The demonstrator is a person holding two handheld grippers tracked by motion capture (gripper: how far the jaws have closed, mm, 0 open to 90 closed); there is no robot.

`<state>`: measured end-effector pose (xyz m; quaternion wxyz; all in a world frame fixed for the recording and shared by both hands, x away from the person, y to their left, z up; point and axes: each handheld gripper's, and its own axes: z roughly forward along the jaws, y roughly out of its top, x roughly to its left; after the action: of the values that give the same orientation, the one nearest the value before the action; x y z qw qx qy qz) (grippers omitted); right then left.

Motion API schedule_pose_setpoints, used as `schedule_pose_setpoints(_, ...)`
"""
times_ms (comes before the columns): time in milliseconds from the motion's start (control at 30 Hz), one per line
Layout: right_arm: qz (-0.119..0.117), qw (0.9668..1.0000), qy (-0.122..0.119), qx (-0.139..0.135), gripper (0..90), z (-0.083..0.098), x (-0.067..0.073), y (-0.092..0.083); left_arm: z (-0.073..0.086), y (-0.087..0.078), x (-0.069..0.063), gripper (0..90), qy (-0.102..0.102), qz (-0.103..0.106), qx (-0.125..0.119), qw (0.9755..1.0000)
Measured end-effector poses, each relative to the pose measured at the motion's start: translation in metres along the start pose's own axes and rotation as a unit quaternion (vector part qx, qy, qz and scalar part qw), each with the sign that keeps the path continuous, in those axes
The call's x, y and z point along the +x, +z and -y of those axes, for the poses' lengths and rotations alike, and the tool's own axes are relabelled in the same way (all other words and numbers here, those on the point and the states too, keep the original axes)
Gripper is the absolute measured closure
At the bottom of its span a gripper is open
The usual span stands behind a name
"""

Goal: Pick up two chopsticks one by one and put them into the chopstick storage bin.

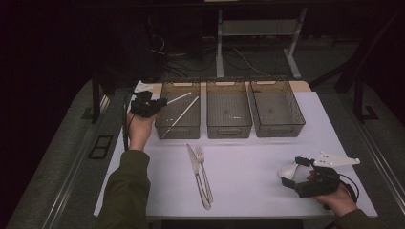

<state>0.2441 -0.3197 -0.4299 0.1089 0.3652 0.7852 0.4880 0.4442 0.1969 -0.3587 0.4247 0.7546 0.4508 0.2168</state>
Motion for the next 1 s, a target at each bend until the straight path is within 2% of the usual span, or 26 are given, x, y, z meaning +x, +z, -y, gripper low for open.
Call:
schedule_pose_setpoints(67, 0.0, 1.0, 0.0, 0.0, 0.8, 0.0, 0.0, 0.0, 0.0, 0.007, -0.002, 85.7, 0.007, -0.009, 0.013, 0.9999)
schedule_pose_setpoints(167, -0.001, 1.0, -0.001, -0.001, 0.7, 0.0, 0.0, 0.0, 0.0, 0.015, -0.003, 85.7, 0.007, -0.015, 0.025, 0.9996)
schedule_pose_setpoints(367, -0.002, 1.0, -0.002, -0.002, 0.8, 0.0, 0.0, -0.001, 0.002, 0.027, -0.006, 85.7, 0.005, -0.01, 0.043, 0.999)
schedule_pose_setpoints(400, -0.002, 1.0, -0.002, -0.002, 0.8, 0.0, 0.0, -0.001, 0.002, 0.028, -0.007, 89.6, 0.005, -0.009, 0.044, 0.999)
schedule_pose_setpoints(433, -0.002, 1.0, -0.002, -0.001, 0.8, 0.0, 0.0, -0.001, 0.002, 0.03, -0.007, 89.5, 0.003, -0.004, 0.049, 0.9988)
schedule_pose_setpoints(500, -0.002, 1.0, -0.002, -0.002, 0.7, 0.0, 0.0, -0.001, 0.001, 0.033, -0.01, 89.5, 0.013, -0.004, 0.06, 0.9981)
schedule_pose_setpoints(767, -0.002, 1.0, -0.003, -0.003, 0.8, 0.0, 0.001, -0.001, -0.001, 0.033, -0.017, 89.4, 0.016, 0.006, 0.052, 0.9985)
schedule_pose_setpoints(867, -0.002, 1.0, -0.003, -0.002, 0.8, 0.0, 0.001, -0.001, -0.002, 0.029, -0.017, 81.3, 0.004, 0.021, 0.04, 0.999)
schedule_pose_setpoints(1000, -0.001, 1.0, -0.004, -0.002, 0.7, 0.0, 0.001, -0.001, -0.005, 0.019, -0.019, 71.5, 0.005, 0.036, 0.026, 0.999)
